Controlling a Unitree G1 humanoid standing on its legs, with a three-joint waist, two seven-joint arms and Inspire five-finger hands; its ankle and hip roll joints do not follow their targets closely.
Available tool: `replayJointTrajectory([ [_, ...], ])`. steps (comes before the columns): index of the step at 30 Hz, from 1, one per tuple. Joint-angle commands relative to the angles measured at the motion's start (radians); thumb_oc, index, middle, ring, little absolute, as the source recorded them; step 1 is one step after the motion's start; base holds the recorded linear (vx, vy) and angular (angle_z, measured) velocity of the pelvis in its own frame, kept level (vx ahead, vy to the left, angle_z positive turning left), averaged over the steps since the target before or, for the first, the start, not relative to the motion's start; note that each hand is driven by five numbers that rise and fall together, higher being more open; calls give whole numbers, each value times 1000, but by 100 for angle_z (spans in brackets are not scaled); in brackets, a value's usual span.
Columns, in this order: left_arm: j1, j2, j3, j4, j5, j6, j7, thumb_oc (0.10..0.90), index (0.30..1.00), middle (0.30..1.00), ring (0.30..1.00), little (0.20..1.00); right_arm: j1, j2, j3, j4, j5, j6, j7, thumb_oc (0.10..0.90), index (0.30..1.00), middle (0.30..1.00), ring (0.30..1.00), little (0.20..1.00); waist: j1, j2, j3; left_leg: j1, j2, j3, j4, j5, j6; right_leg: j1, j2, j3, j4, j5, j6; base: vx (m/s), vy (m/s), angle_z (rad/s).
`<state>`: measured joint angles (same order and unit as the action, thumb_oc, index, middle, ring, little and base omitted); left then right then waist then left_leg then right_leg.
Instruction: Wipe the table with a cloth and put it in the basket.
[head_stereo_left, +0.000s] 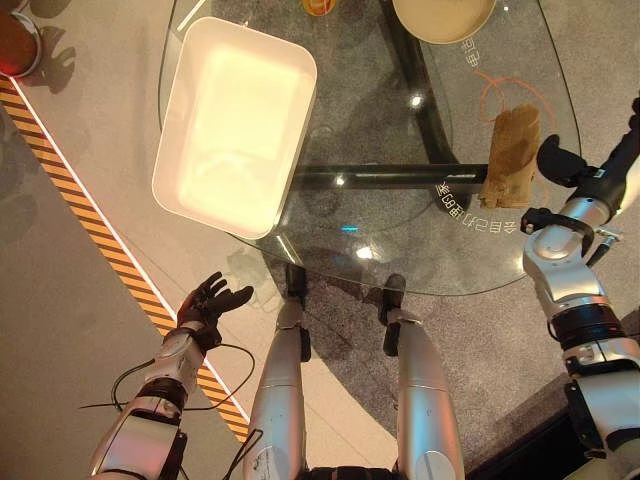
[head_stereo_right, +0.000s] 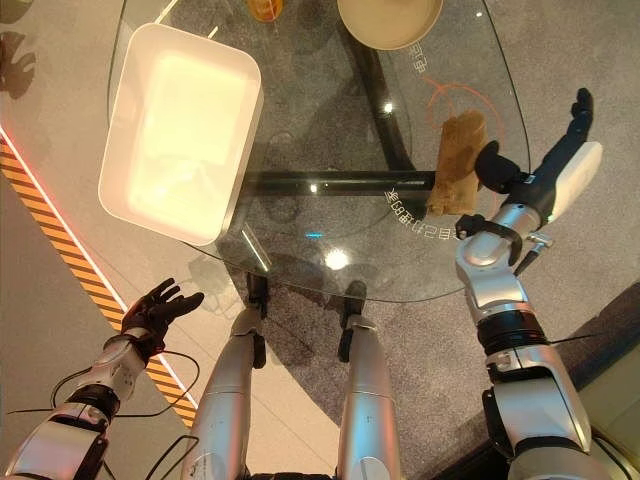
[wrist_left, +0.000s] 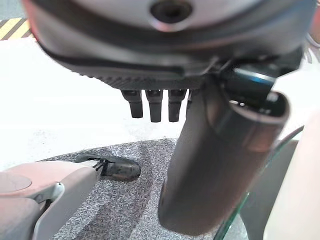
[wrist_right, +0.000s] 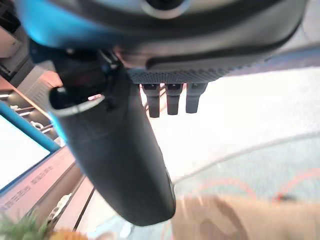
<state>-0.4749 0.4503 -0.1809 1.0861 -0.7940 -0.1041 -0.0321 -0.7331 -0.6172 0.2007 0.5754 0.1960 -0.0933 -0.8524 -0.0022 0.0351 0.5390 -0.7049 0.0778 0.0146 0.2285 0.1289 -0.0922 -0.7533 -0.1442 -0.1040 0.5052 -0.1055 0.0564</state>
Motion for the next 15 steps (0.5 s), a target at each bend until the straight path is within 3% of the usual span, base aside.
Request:
replayJointTrajectory([
  [1,56,9,31,15,-6,-49,20,800,900,900,900,900,-6,-58,0,-70,-62,-37,-4,800,900,900,900,900,-15,9,-19,3,-60,23,121,-144,34,32,31,-10,-109,56,1,0,0,0],
  [7,50,-3,22,15,5,-49,18,800,900,900,900,900,-10,-29,25,-25,-8,-10,20,800,900,900,900,900,-12,10,-19,6,-62,29,128,-149,35,36,29,-13,-105,55,-2,0,0,0],
  [15,31,-10,3,35,7,-48,17,800,900,900,900,900,-30,11,44,84,69,-27,7,800,900,900,900,900,-5,13,-19,9,-64,30,127,-150,37,38,32,-16,-103,56,-3,4,1,1],
])
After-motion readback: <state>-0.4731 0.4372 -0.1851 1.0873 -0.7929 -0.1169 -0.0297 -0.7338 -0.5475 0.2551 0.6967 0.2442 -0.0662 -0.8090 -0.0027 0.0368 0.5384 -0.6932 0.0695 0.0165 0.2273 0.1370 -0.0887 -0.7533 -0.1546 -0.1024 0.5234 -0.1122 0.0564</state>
